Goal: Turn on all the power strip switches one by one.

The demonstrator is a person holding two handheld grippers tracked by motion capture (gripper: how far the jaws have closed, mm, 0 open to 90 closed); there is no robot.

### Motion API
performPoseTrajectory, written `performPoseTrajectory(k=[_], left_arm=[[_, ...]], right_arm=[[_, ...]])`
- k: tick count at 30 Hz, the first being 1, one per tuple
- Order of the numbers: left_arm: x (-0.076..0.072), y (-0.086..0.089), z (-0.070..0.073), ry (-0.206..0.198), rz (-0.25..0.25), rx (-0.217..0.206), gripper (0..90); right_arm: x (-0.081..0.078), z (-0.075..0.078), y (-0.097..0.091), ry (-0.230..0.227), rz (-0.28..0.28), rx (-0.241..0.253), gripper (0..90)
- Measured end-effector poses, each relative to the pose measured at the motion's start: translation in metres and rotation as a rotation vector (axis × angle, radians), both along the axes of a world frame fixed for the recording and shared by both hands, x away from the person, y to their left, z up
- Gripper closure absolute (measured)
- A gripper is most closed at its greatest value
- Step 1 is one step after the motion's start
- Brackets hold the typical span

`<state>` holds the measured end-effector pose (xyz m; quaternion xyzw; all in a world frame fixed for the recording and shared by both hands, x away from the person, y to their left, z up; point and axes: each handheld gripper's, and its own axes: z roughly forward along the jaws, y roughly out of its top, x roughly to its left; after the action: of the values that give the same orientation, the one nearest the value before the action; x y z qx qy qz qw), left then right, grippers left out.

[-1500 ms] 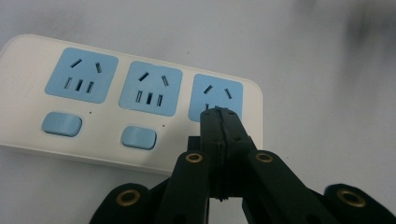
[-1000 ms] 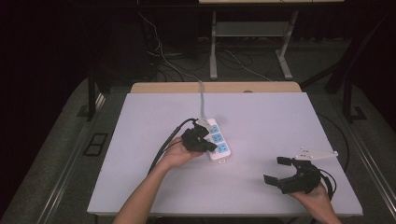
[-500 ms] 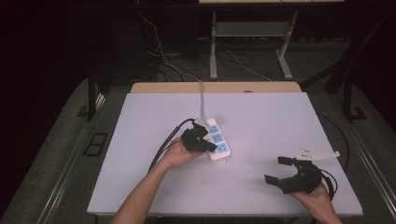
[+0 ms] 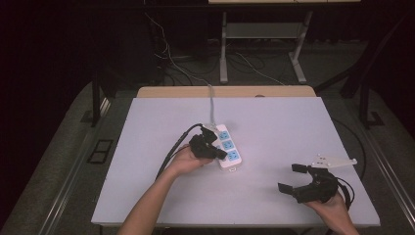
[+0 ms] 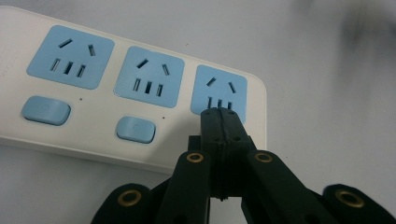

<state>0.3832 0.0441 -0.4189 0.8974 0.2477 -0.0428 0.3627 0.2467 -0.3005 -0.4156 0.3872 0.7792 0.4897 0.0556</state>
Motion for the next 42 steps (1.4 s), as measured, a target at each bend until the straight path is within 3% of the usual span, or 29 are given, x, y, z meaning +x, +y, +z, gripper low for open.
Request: performPoseTrajectory(k=[13, 24, 42], left_arm=[[0.001, 0.006, 0.001, -0.013, 0.017, -0.014, 89.5], [0.002, 0.011, 0.01, -0.032, 0.027, -0.035, 89.4], [0.014, 0.016, 0.025, -0.053, 0.037, -0.017, 89.4]], right_arm=[[0.001, -0.001, -0.001, 0.002, -0.003, 0.003, 0.7], [0.001, -0.001, -0.002, 0.003, -0.006, 0.007, 0.7], [0.001, -0.001, -0.003, 0.003, -0.008, 0.011, 0.7]])
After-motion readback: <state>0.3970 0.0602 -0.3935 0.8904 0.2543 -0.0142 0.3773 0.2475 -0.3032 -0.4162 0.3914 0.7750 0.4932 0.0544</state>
